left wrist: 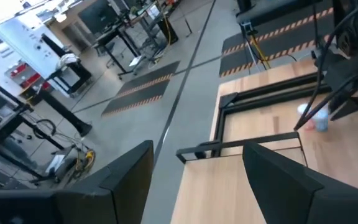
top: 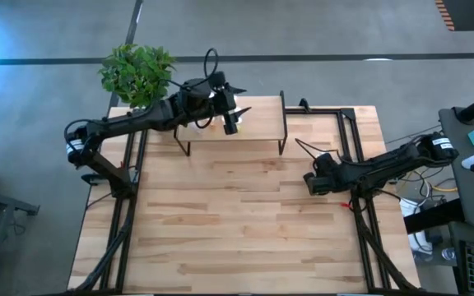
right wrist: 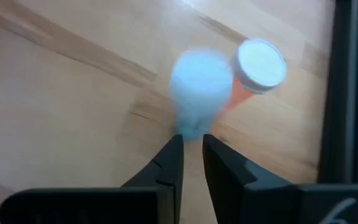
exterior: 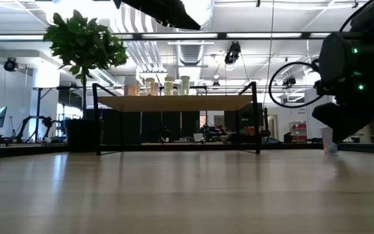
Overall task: Pick and place medicine bottles onto shelf by color
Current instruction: Put the blue pill bottle on the shelf
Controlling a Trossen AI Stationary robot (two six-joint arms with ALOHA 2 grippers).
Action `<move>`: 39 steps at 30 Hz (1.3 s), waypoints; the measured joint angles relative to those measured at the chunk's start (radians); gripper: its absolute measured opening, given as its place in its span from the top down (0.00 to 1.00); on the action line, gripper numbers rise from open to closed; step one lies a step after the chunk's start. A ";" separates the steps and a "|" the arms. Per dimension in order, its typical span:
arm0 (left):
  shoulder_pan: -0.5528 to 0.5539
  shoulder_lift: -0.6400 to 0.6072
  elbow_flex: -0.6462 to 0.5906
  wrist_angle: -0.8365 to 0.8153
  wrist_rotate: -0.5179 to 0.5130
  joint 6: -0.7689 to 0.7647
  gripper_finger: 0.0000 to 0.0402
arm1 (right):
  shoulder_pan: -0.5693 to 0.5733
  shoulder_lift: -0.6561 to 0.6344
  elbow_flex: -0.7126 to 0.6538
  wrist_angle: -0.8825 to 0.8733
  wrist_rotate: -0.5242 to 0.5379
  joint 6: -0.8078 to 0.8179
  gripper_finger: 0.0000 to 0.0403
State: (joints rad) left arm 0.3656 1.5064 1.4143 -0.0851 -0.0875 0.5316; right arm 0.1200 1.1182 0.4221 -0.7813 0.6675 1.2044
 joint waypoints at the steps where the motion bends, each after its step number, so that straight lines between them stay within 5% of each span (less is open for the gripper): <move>1: 0.001 -0.004 0.003 -0.001 0.000 0.000 0.43 | 0.000 -0.009 0.008 0.000 -0.006 -0.001 0.88; 10: -0.001 -0.066 0.009 -0.012 0.008 0.085 0.43 | 0.002 -0.137 0.181 0.005 -0.039 -0.210 0.96; 17: 0.000 -0.104 0.008 -0.009 -0.015 0.079 0.43 | -0.056 -0.162 0.208 -0.038 0.030 -0.168 0.94; 24: -0.005 -0.122 0.006 -0.013 -0.304 0.078 0.43 | -0.397 -0.143 0.211 -0.007 -0.237 -0.279 0.71; 29: -0.005 -0.139 0.004 0.010 -0.329 0.079 0.43 | -0.607 -0.069 0.211 0.050 -0.387 -0.450 0.58; 39: -0.009 -0.191 0.001 -0.088 -0.359 0.103 0.43 | -0.665 0.091 0.211 0.175 -0.440 -0.708 0.57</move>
State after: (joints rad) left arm 0.3565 1.3157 1.4150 -0.1729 -0.4470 0.6343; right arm -0.5449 1.2092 0.6327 -0.6058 0.2271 0.4961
